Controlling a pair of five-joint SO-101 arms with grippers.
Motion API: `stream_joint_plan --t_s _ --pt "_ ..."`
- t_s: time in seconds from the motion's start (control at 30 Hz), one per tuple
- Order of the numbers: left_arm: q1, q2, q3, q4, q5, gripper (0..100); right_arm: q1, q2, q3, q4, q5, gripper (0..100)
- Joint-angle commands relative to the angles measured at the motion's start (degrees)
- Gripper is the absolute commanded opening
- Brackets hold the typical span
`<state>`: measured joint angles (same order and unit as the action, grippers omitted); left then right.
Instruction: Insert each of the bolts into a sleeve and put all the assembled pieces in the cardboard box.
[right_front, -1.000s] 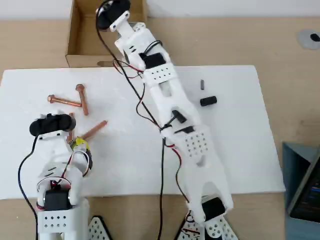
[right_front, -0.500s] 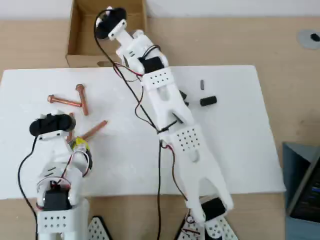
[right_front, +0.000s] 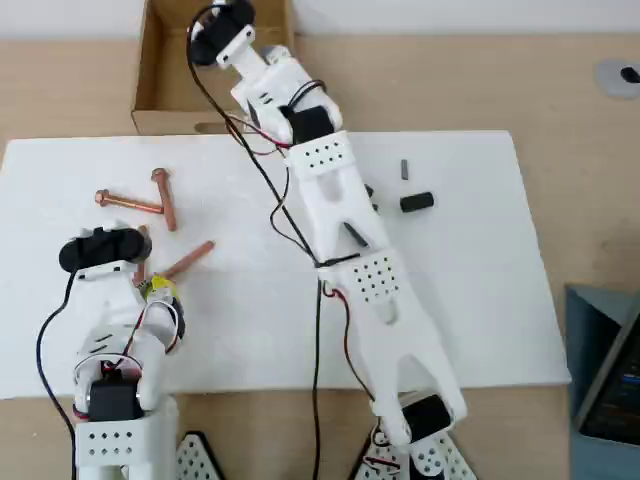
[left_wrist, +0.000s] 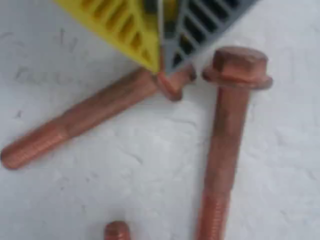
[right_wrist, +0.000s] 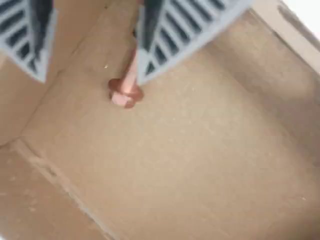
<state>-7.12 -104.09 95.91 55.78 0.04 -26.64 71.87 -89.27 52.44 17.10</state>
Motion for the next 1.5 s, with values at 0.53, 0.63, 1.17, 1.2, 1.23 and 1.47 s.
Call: stream_joint_plan --t_s 0.53,0.63,1.17,1.2,1.23,1.47 --pt "-0.35 -0.48 0.09 -0.97 0.00 0 2.51 -18.15 -6.29 35.34 0.26 9.9" --pt "-0.35 -0.48 0.09 -0.97 0.00 0 2.51 -20.88 -6.29 43.16 0.26 9.9" --pt "-0.35 -0.48 0.09 -0.97 0.00 0 8.57 -39.87 17.80 50.02 0.35 10.1" --pt "-0.35 -0.48 0.09 -0.97 0.00 0 9.10 -42.07 22.11 50.02 0.35 10.1" --pt "-0.35 -0.48 0.09 -0.97 0.00 0 9.45 -44.18 26.51 50.02 0.35 10.1" --pt "-0.35 -0.48 0.09 -0.97 0.00 0 12.62 -49.89 44.62 49.23 0.53 10.1"
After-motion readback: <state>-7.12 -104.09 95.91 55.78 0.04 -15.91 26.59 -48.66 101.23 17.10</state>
